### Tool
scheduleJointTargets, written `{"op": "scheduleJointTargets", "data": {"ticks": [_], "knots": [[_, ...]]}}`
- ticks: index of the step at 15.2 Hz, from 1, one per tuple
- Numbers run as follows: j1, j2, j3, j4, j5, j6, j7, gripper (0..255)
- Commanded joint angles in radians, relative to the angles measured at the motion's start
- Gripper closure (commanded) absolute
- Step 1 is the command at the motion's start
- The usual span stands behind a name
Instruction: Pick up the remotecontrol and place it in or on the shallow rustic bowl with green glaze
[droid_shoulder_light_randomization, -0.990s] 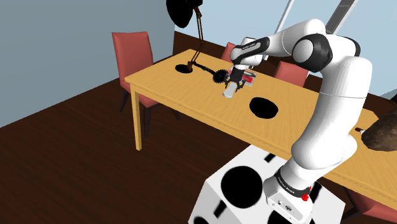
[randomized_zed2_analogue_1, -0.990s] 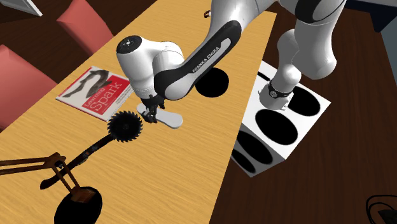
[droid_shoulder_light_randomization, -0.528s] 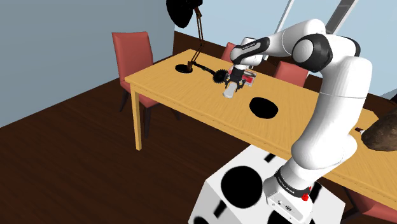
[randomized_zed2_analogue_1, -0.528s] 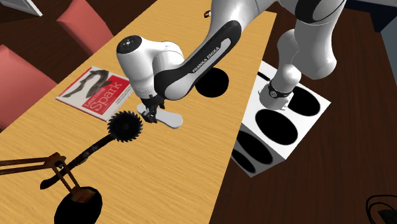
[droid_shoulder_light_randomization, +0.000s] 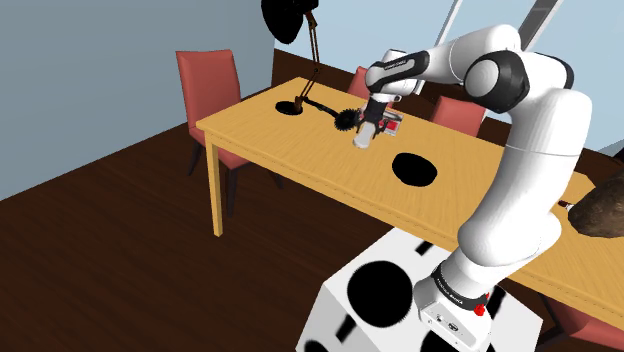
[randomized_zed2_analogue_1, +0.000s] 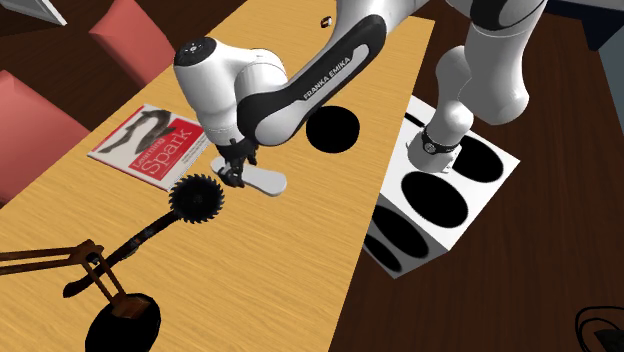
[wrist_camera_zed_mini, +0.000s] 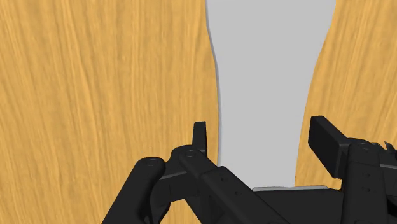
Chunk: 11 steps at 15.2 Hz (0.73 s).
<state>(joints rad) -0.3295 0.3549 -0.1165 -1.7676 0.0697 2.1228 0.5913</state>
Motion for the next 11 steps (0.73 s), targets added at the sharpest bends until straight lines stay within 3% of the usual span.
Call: {"op": "scheduleJointTargets", "data": {"ticks": [1, 11], "knots": [[0.002, -0.013, 0.000, 0.012, -0.003, -0.025, 0.004, 255], [0.003, -0.056, -0.003, 0.088, -0.011, -0.144, 0.011, 255]]}}
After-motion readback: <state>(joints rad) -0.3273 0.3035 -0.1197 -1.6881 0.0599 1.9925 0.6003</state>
